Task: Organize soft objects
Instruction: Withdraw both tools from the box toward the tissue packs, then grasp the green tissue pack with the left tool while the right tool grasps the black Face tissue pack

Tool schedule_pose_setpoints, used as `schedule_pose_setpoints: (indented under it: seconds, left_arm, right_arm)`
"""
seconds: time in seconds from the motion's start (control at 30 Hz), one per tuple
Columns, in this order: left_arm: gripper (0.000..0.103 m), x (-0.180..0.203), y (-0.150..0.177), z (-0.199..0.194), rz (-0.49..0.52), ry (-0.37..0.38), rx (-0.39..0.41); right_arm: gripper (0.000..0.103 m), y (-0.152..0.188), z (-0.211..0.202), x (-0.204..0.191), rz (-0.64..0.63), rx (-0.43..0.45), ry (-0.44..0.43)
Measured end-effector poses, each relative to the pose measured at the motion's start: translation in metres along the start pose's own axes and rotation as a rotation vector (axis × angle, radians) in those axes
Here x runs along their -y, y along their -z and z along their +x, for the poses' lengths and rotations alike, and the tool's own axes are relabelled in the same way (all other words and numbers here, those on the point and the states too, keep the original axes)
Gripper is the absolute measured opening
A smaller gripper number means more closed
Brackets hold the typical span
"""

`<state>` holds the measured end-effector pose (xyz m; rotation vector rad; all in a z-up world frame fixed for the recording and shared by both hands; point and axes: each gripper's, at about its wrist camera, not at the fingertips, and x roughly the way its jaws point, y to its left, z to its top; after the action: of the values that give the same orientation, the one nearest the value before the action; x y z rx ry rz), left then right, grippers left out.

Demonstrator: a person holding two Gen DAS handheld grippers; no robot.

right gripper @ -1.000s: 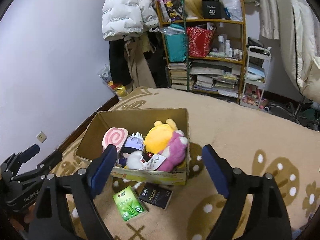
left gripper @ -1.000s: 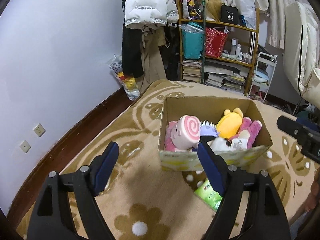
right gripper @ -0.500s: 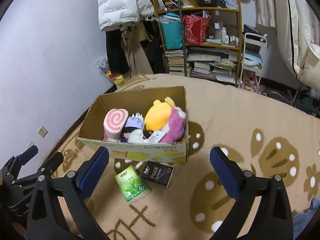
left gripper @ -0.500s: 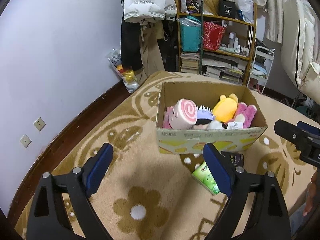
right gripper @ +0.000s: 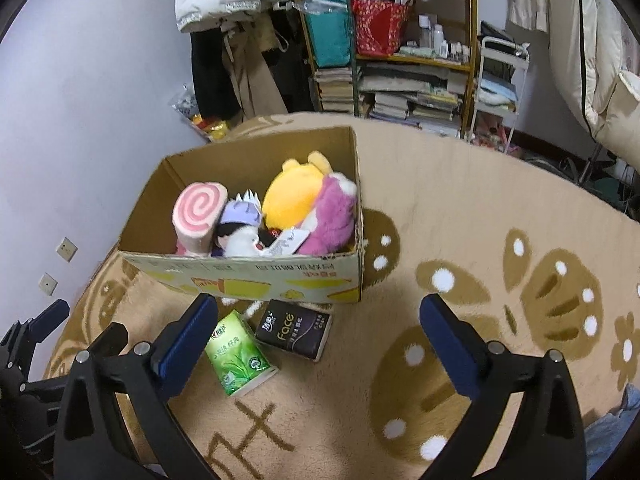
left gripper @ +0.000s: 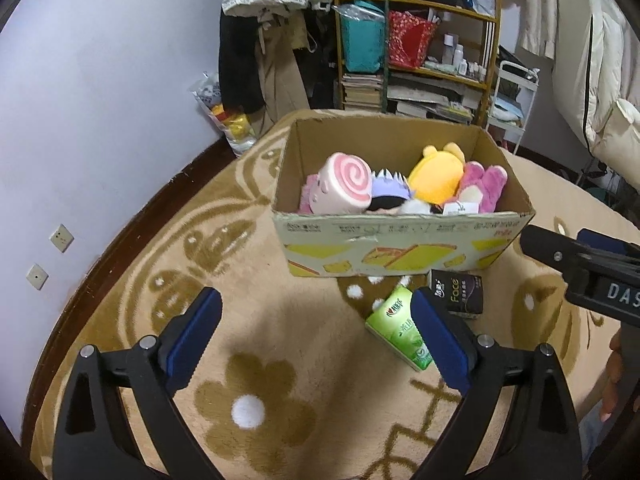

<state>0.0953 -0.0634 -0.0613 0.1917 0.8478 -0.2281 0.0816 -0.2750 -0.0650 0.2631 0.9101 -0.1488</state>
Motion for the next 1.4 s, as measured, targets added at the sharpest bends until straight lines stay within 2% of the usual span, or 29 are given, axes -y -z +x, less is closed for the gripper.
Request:
schedule_pose_setpoints:
  seconds: [0.4, 0.77, 0.97, 1.17, 1.4]
  left_arm:
    - [0.095, 0.008, 0.004, 0.032, -0.021, 0.026, -0.083]
    - [0.095, 0.020, 0.007, 0.053, 0.025, 0.051, -0.126]
    - [0.095, 0.024, 0.010, 0.066, 0.022, 0.072, -0.171]
    - [0.095, 0.026, 0.014, 0.076, -0.011, 0.131, -0.224]
    - [0.095, 0.037, 0.016, 0.081, 0.041, 0.189, -0.256]
  right_arm:
    - [0.103, 0.003, 0.039, 0.000, 0.026, -0.091, -0.006]
    - [0.103, 0.002, 0.063, 0.006, 0.070, -0.147, -0.025]
    - [0.103, 0.003, 0.075, 0.012, 0.084, -0.230, -0.059]
    - [0.103, 0.008, 0.088, 0.008, 0.065, -0.273, -0.076]
    - [0.103, 0.012, 0.101, 0.009, 0.041, -0.321, -0.085]
